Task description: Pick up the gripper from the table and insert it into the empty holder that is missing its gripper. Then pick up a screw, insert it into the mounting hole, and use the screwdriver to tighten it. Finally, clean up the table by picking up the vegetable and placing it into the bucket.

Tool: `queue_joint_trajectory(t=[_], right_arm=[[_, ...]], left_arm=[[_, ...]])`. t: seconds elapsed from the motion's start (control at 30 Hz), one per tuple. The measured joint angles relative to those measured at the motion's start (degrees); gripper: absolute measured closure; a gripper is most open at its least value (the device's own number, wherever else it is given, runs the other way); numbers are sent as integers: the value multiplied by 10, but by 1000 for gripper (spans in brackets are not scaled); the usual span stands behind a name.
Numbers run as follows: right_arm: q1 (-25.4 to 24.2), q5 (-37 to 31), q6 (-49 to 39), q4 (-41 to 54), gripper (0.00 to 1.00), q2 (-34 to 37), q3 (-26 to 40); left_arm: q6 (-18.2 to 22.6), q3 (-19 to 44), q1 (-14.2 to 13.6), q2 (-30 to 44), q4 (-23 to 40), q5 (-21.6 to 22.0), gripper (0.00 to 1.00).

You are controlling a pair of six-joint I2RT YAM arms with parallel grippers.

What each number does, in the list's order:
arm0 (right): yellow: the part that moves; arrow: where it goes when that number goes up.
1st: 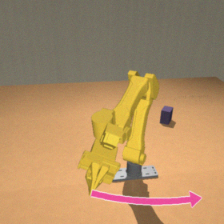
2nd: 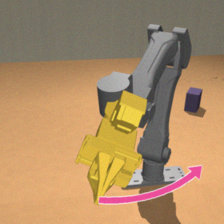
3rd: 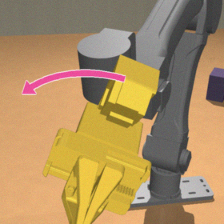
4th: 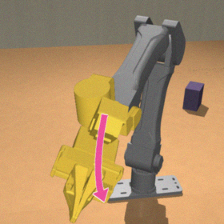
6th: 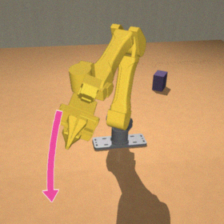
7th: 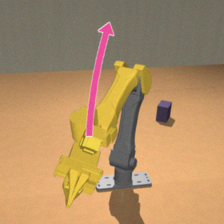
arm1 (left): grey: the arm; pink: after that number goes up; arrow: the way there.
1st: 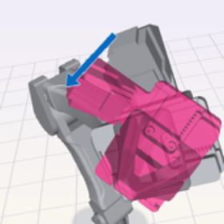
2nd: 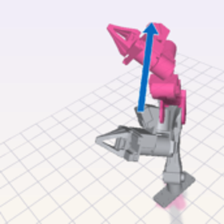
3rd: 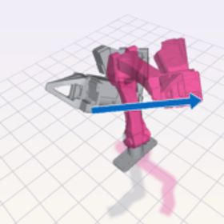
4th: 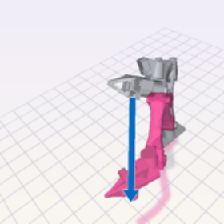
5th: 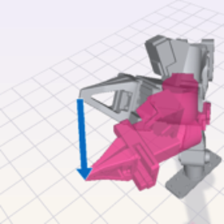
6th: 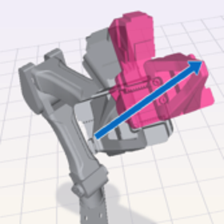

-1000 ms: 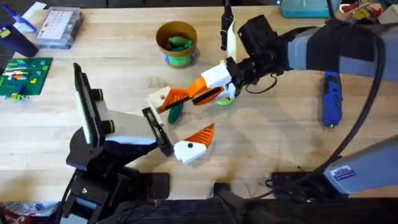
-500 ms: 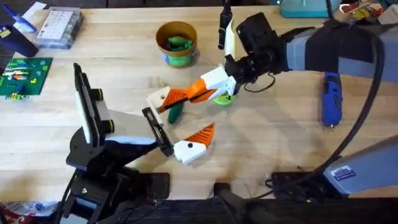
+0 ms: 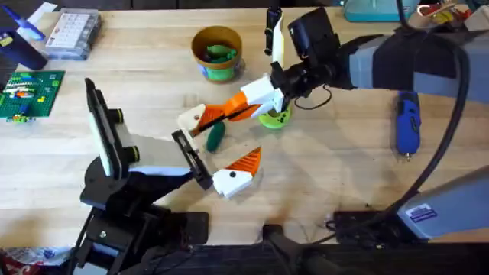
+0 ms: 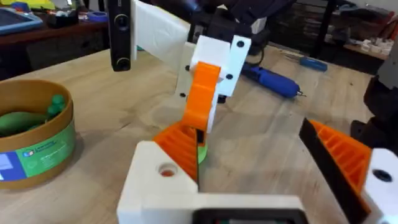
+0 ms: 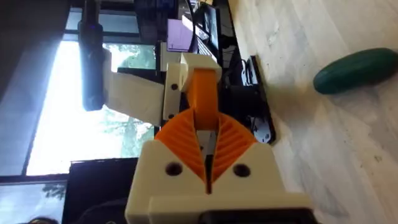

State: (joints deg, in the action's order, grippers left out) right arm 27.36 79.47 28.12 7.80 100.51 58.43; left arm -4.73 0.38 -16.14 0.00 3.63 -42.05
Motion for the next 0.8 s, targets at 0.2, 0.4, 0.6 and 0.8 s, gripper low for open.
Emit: queue_joint_trajectory(t=[0.2,0.4,0.6,0.8], right_arm=[[2,-3,18,-2,910,0,0],[11,-4,22,-3,836,0,0],[21,-2,26,-5,542,0,0],[22,-1,27,-5,11,0,0]], left_arm=[[0,0,0,0,0,3,14],[0,0,0,0,0,-3,14],[0,0,-1,0,0,-13,14],[0,0,-1,0,0,-17,14]])
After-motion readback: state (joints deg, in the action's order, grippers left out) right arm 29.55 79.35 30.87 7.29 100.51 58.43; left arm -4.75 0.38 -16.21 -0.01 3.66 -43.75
